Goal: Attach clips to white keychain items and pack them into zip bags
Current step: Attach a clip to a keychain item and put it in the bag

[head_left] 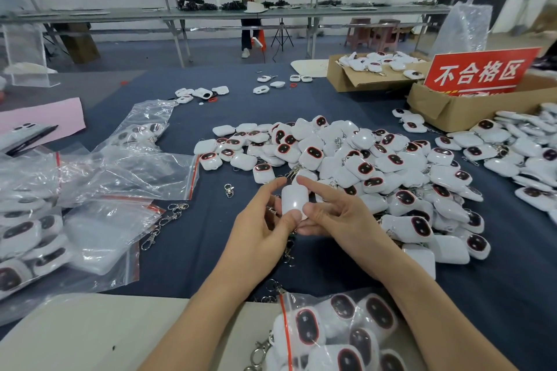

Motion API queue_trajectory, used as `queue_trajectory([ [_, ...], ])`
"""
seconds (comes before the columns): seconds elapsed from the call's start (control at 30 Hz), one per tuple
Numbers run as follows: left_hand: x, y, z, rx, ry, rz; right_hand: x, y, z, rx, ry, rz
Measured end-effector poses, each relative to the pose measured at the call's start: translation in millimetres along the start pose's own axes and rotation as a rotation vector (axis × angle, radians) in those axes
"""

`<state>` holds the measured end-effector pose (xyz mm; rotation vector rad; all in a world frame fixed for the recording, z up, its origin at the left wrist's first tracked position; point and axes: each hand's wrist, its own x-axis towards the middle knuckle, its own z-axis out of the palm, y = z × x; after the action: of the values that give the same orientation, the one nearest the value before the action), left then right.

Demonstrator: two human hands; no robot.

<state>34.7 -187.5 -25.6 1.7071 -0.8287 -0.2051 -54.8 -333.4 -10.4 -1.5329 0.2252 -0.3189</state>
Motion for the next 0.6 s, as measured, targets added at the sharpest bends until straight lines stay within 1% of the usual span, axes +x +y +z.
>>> queue_trajectory([
  [0.07, 0, -1, -1, 0.009, 0.018, -0.023, -1, -2, -2, -0.025, -0.093, 0.020],
  [0.1, 0, -2, -1, 0.011, 0.020, -0.028, -1, -2, -2, -0.025, -0.109, 0.025],
  [0.33, 1, -4, 0, 0.057, 0.026, -0.028, 2, 1, 3, -0.059, -0.031, 0.031],
  [0.6, 0, -3, 0, 0.010, 0.038, -0.034, 2, 3, 8, -0.094, 0.030, 0.032],
])
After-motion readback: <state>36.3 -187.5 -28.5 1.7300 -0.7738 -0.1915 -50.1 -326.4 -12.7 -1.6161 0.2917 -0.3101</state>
